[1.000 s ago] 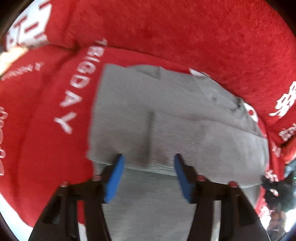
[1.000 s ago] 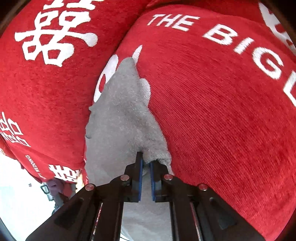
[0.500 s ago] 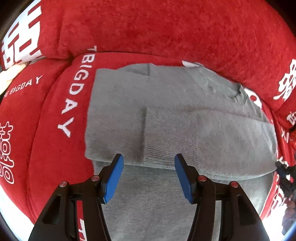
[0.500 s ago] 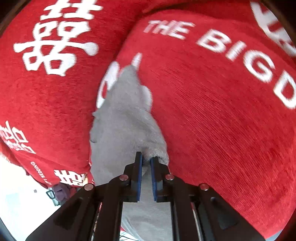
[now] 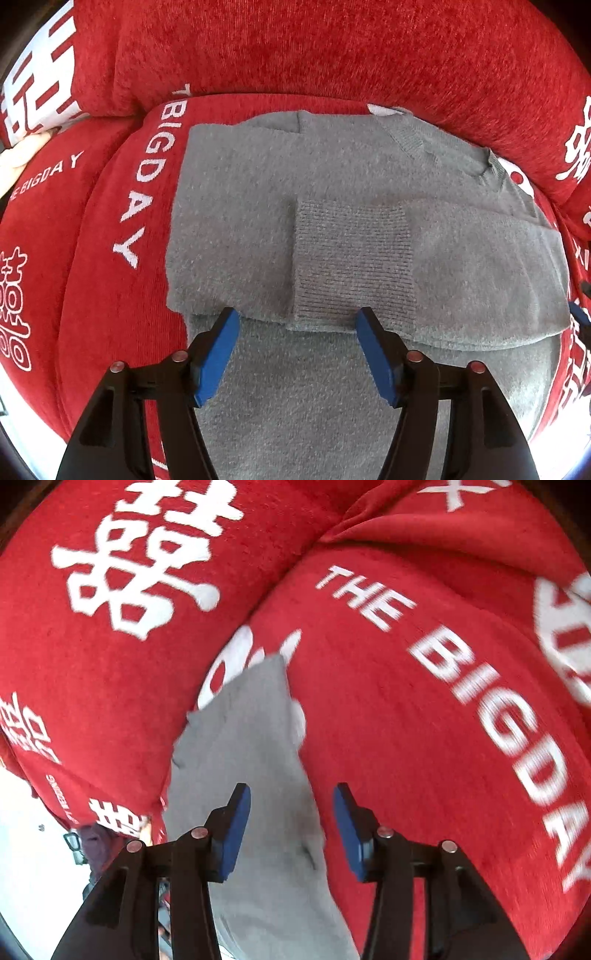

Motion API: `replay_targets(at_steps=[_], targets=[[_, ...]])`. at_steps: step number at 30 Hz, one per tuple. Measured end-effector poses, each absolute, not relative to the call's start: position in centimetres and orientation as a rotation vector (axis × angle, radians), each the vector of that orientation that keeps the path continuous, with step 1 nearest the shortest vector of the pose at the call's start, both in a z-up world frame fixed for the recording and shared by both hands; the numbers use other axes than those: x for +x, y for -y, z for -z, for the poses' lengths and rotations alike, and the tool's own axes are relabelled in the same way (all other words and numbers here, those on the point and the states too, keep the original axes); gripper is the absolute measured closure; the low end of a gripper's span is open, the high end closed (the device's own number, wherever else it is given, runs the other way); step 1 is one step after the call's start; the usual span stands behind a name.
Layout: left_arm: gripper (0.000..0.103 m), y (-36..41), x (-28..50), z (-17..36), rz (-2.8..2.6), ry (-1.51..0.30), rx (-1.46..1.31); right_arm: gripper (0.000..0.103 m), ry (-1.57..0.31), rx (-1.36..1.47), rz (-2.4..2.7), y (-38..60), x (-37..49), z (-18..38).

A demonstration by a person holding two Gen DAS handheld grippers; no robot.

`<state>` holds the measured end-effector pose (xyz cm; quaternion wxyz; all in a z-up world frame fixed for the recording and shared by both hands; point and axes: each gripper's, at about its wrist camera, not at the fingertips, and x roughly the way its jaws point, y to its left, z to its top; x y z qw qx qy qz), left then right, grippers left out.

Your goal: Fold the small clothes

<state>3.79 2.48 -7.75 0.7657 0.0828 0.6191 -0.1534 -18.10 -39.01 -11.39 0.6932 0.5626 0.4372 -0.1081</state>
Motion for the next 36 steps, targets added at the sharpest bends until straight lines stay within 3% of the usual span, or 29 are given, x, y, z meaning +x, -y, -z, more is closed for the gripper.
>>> replay_targets(at_steps=[2,3,4,5,9,16,17,22,25,27,36], targets=[[0.036,-2.4,3.7,7.8,0.330,-1.343,0.177,0.052,-1.017,1.253,0.218,39.2,-16.5,12.6],[0.036,-2.4,3.7,7.8,0.327,-1.344,0.177,0.061,-1.017,1.238,0.211,39.3,-15.9,12.6],[0.036,-2.3,3.7,7.8,0.324,-1.344,0.178,0.072,-1.030,1.223,0.205,39.2,-15.5,12.4],[0.036,-2.3,3.7,7.8,0.320,-1.344,0.180,0.095,-1.057,1.210,0.186,39.1,-14.9,12.3],[0.036,-1.9,3.6,7.8,0.317,-1.342,0.187,0.096,-1.072,1.063,0.190,38.9,-14.2,10.4],[0.036,-2.0,3.3,7.8,0.325,-1.342,0.186,0.097,-1.095,1.082,0.274,39.6,-15.7,12.0],[0.036,-2.1,3.3,7.7,0.324,-1.344,0.188,0.092,-1.103,1.082,0.286,39.5,-15.9,11.7],[0.036,-2.6,3.0,7.2,0.313,-1.363,0.197,0.091,-1.158,1.029,0.306,38.1,-16.8,9.5],[0.036,-3.1,2.7,6.8,0.315,-1.377,0.195,0.082,-1.186,0.998,0.297,36.3,-17.4,8.4],[0.036,-3.2,2.5,6.5,0.320,-1.383,0.193,0.060,-1.198,0.972,0.288,34.7,-17.8,7.6],[0.036,-2.4,0.1,6.1,0.353,-1.444,0.228,0.057,-1.257,1.004,0.214,27.8,-18.7,7.7]])
